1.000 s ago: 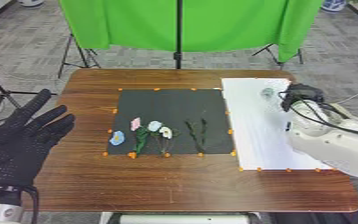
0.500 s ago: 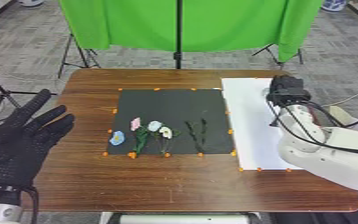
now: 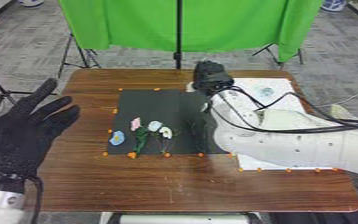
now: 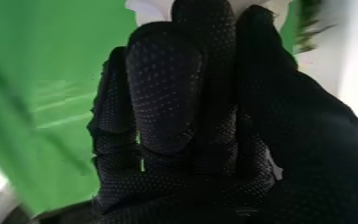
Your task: Arrange flowers
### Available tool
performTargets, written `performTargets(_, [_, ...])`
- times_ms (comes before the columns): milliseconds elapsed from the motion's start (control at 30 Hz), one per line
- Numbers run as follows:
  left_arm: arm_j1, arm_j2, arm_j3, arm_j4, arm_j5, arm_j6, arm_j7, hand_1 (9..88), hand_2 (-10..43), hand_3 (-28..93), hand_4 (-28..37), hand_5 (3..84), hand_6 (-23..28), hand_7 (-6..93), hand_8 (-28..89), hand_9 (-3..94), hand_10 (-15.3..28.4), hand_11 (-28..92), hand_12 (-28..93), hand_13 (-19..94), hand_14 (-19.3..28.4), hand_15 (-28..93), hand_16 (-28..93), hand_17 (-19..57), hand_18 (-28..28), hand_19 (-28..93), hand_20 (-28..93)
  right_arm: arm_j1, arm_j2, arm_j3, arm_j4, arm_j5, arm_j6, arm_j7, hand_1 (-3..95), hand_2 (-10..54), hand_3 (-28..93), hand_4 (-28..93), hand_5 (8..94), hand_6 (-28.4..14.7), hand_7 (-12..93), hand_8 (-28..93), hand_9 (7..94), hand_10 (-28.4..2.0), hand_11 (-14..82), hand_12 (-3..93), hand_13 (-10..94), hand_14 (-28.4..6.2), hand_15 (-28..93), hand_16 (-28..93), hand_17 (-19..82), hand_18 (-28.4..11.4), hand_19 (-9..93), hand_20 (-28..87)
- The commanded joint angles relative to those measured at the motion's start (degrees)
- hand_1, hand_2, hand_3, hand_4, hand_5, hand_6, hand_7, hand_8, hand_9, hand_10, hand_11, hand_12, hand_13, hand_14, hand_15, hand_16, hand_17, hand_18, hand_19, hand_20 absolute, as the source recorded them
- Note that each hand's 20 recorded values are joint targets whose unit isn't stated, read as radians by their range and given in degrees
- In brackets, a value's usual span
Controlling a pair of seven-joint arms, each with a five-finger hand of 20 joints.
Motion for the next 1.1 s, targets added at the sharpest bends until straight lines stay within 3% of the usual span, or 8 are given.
performTargets(33, [-1.47,1.61,-1.27,0.88,0.46,-2.82,-1.56,22.5,8.2,75,-26.4,28.7,6.5,16.6,-11,27.0,20.6,27,12,20,27.8,50,-9,-9.0,28.4,57,24,0.10,-4.97,-3.51,-1.04,-0.14,-2.04,2.71,54.2,-9.5,69,-28,87.0,3.3,17,3,93.7,-5.9,11.7,30.3,83,-2.0,60,21,31,-16.7,82,20])
performTargets(167, [0.24,1.09,-1.93,0.72,0.22,-2.35,-1.14,22.5,8.2,75,-26.3,28.7,6.5,16.6,-11,27.1,20.6,27,12,20,27.9,50,-9,-8.9,28.4,57,24,-1.24,-4.16,-3.72,-0.25,-0.79,-2.57,4.46,54.0,-9.5,69,-28,86.9,3.3,17,3,93.7,-6.0,11.5,30.4,82,-2.1,60,20,30,-16.8,82,20])
performTargets(300, [0.56,0.41,-1.84,0.71,0.28,-2.97,-2.05,22.5,8.1,75,-26.4,28.8,6.5,16.7,-11,27.1,20.6,27,12,20,27.8,50,-9,-8.9,28.4,57,24,-2.46,-3.02,-2.83,-0.50,-0.99,-4.59,5.88,53.9,-9.5,69,-28,86.8,3.3,17,2,93.7,-6.1,11.6,30.3,82,-2.2,60,20,30,-16.9,82,20])
performTargets(500, [-0.53,0.80,-1.49,0.97,0.39,-3.31,-2.29,22.4,8.1,75,-26.4,28.7,6.4,16.7,-11,27.1,20.5,27,12,20,27.7,50,-9,-8.8,28.4,57,24,-2.12,-1.52,-4.89,-1.15,-2.29,-3.42,6.20,53.4,-9.5,70,-28,86.7,3.3,17,2,93.7,-6.2,11.8,30.2,82,-2.5,60,20,30,-17.1,82,21])
performTargets(667, [-0.23,0.81,-1.51,0.79,0.28,-2.64,-1.60,22.4,8.1,75,-26.5,28.8,6.5,16.6,-11,27.1,20.5,27,12,20,27.8,50,-9,-8.9,28.4,57,24,-2.51,-1.42,-4.65,-1.23,-1.04,-5.29,5.13,52.4,-9.5,70,-28,86.0,4.1,16,1,93.3,-6.4,12.8,29.5,82,-2.7,60,20,30,-17.2,82,21])
performTargets(800, [-0.66,0.57,-1.45,0.94,0.49,-3.15,-2.26,22.4,8.1,75,-26.5,28.7,6.4,16.8,-11,27.0,20.5,27,12,20,27.9,50,-9,-8.9,28.4,57,24,-3.80,-0.51,-2.30,-2.20,-0.12,-10.57,3.94,49.0,-9.5,70,-28,80.3,3.9,15,-1,90.7,-7.3,17.4,25.9,80,-3.7,61,19,28,-17.7,81,22])
performTargets(900, [-0.95,0.58,-1.13,0.99,0.39,-2.62,-2.52,22.4,8.1,75,-26.5,28.7,6.4,16.7,-11,27.0,20.5,27,12,21,27.9,50,-9,-8.9,28.4,57,24,-3.30,-0.38,-2.68,-2.41,0.88,-9.59,3.71,40.5,-9.5,78,-28,69.5,3.1,16,-11,85.3,-9.1,23.9,19.2,77,-4.9,62,18,26,-18.3,80,22])
performTargets(1100, [-0.99,0.15,-0.98,0.99,0.36,-2.50,-3.26,22.5,8.2,75,-26.3,28.7,6.4,16.7,-11,27.0,20.6,27,12,21,27.9,50,-9,-8.9,28.4,57,24,-3.23,0.54,-2.11,-3.19,-0.13,-11.62,5.20,35.4,-9.5,78,-28,63.3,1.4,14,-13,83.1,-10.1,25.8,17.1,76,-6.3,63,17,25,-19.7,80,23])
